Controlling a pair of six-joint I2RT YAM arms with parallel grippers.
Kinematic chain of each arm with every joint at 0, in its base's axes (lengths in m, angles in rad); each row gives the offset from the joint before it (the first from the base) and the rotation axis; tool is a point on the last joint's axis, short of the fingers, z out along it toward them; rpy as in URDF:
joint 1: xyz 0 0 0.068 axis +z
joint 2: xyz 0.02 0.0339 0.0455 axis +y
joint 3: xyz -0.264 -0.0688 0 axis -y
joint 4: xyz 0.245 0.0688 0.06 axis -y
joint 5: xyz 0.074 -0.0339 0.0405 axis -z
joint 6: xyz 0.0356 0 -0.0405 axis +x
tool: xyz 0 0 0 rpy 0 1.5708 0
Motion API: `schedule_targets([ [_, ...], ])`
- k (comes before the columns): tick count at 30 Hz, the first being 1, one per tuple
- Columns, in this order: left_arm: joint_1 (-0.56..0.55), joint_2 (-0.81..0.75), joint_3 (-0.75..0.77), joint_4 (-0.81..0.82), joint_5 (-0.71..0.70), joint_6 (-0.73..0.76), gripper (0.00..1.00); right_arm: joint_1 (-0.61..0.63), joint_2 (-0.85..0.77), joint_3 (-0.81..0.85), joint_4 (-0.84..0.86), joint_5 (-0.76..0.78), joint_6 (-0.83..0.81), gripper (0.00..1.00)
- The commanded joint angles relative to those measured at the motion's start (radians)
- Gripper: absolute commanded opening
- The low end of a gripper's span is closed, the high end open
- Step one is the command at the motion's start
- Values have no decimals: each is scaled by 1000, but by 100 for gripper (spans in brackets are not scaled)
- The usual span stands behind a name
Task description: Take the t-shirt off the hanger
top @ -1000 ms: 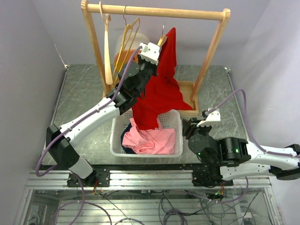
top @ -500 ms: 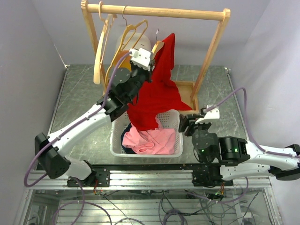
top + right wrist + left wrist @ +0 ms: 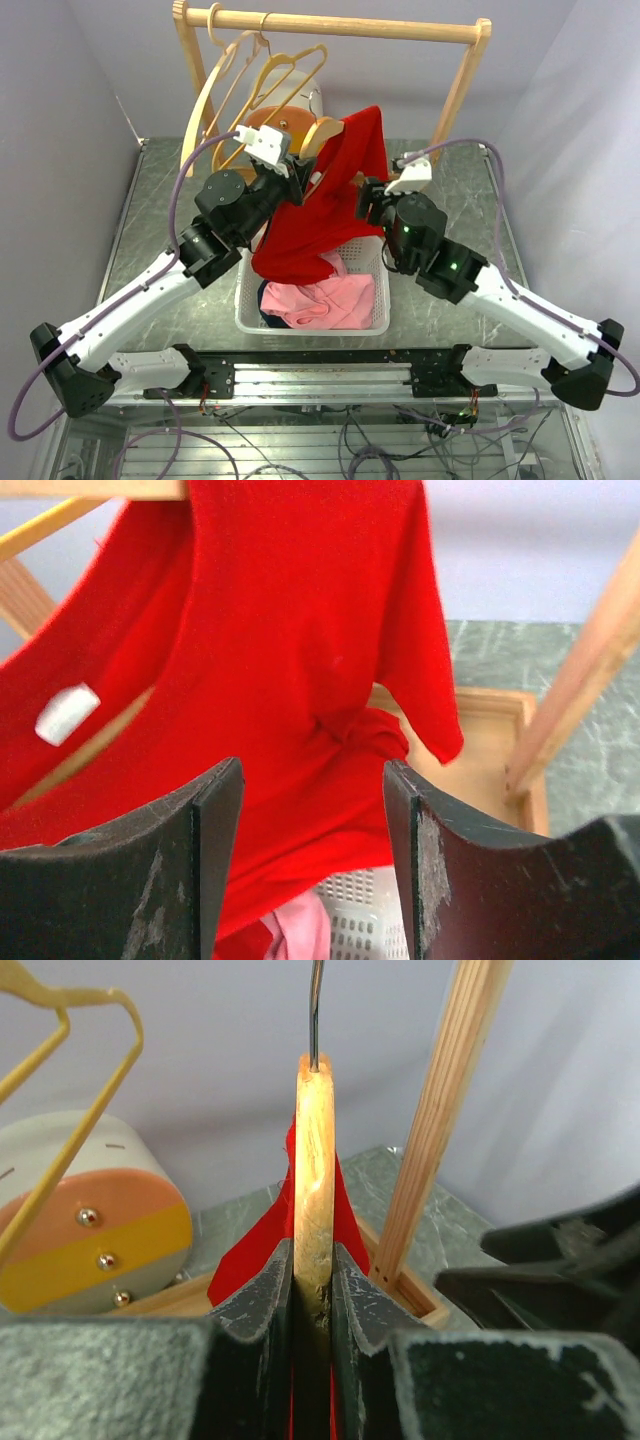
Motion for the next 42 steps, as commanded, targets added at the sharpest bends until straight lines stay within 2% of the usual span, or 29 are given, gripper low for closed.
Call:
schedule_targets([
  [1,-4,-62,-36,28,7,-76,7,-101,43,78,130,-280,-42,58],
  [4,-7,-76,-57,29,-1,-106,7,-197,87,114,153,-427,-2,61],
  [8,-9,-71,-61,31,-13,-118,7,-282,138,138,189,-560,50,70],
  [13,-10,-55,-57,34,-24,-133,7,-340,183,141,217,-675,100,71],
  [24,-9,-17,-28,39,-30,-136,7,-343,214,110,234,-719,131,70],
  [30,-9,-20,-24,42,-27,-135,7,-342,255,124,214,-684,139,61],
  [42,-9,-41,-33,48,4,-144,7,-342,292,108,221,-629,127,59],
])
